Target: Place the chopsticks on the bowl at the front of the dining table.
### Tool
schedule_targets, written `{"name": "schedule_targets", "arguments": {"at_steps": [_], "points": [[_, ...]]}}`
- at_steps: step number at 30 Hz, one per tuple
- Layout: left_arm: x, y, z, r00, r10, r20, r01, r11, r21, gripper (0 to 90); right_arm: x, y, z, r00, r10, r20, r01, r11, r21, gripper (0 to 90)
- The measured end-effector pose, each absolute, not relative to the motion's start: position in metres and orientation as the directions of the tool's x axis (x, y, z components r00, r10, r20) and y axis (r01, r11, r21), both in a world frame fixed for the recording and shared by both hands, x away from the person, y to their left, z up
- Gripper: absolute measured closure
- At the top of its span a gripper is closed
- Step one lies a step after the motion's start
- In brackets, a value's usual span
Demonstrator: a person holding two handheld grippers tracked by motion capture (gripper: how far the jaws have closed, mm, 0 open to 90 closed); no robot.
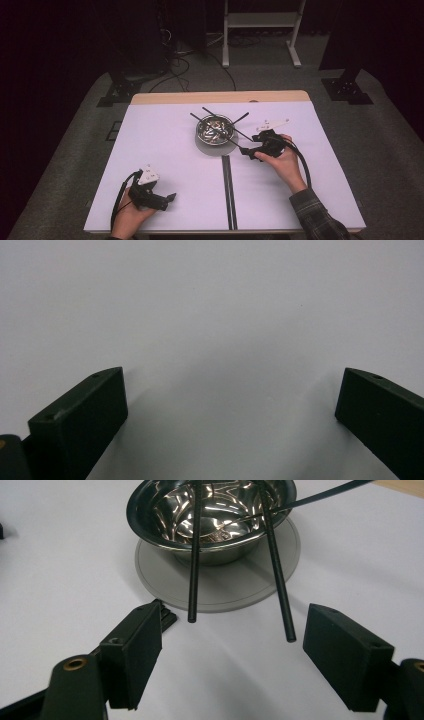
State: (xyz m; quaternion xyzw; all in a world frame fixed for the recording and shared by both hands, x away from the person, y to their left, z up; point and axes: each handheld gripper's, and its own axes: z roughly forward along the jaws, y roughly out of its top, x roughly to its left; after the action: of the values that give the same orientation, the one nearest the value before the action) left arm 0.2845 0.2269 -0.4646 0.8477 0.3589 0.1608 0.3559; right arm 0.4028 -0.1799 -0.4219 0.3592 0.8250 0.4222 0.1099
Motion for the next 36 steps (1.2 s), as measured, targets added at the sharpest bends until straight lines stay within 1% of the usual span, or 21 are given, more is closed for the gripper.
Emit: {"name": "schedule_targets", "arguments": {"at_steps": [36], "points": [[0.285,0.227,-0.465,0.69,0.724,0.017,0.494,-0.488,0.719,0.0,0.387,-0.15,-0.42,-0.781,0.616,0.103,0.456,0.449,0.768,22.8]]}}
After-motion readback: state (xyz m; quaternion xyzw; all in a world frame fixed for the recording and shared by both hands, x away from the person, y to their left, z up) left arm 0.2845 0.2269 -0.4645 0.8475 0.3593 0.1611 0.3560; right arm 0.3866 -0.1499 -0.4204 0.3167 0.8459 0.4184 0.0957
